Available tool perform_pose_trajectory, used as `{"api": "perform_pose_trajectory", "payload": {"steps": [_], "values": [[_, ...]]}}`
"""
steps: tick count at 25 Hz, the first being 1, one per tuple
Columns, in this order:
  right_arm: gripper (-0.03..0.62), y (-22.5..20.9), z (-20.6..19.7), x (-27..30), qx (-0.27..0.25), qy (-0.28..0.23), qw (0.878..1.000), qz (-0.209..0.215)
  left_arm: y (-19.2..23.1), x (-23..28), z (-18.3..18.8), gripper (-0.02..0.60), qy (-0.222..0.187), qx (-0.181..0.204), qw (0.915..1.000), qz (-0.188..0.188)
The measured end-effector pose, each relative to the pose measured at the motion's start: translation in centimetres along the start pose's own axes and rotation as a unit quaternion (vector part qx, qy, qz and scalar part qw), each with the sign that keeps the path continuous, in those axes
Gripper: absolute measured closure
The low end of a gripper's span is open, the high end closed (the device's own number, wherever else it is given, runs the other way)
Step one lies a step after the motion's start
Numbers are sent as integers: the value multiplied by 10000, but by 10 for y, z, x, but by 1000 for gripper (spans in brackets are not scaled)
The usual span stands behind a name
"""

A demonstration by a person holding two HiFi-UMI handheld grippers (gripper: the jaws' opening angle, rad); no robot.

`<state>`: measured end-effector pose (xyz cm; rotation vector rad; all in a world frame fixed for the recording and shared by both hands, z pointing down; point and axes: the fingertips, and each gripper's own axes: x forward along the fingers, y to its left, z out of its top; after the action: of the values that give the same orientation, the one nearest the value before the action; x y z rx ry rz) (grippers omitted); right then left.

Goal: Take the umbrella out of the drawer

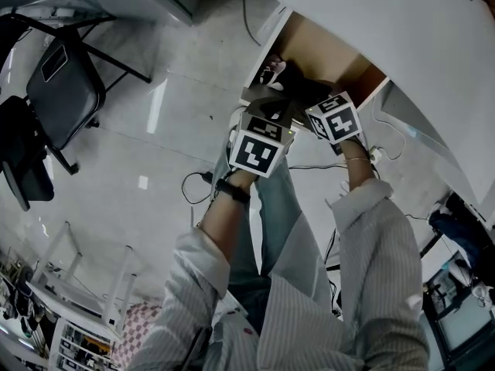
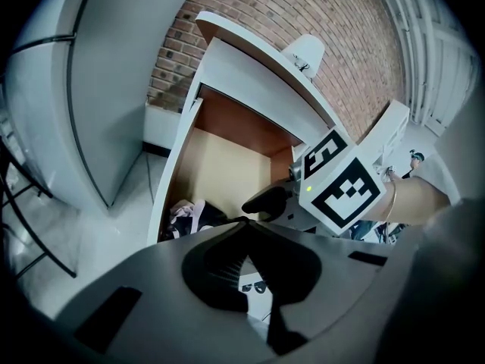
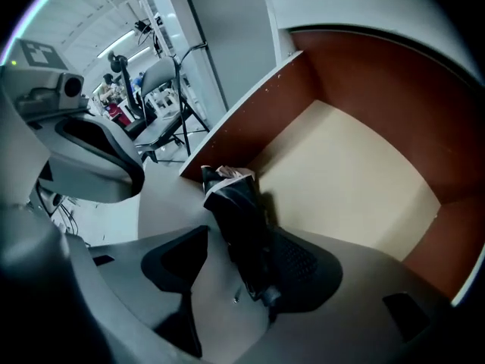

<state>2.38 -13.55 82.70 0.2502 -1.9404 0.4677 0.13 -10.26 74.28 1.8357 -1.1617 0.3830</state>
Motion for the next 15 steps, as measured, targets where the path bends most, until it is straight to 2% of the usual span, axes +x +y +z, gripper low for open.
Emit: {"api": "perform_pose_trajectory", "payload": {"steps": [4,11,15], "values": [[306,-8,-4,13,-198,240,9995,-63,3,-2,0,572,17,17,10000,9],[298,-11,-17,42,-130,762,9970,-9,15,-5,2,572,50,23,10000,37],[299,-28,-25,48,83,950,9947,-378,18,-7,3,572,56,0,10000,38]]}}
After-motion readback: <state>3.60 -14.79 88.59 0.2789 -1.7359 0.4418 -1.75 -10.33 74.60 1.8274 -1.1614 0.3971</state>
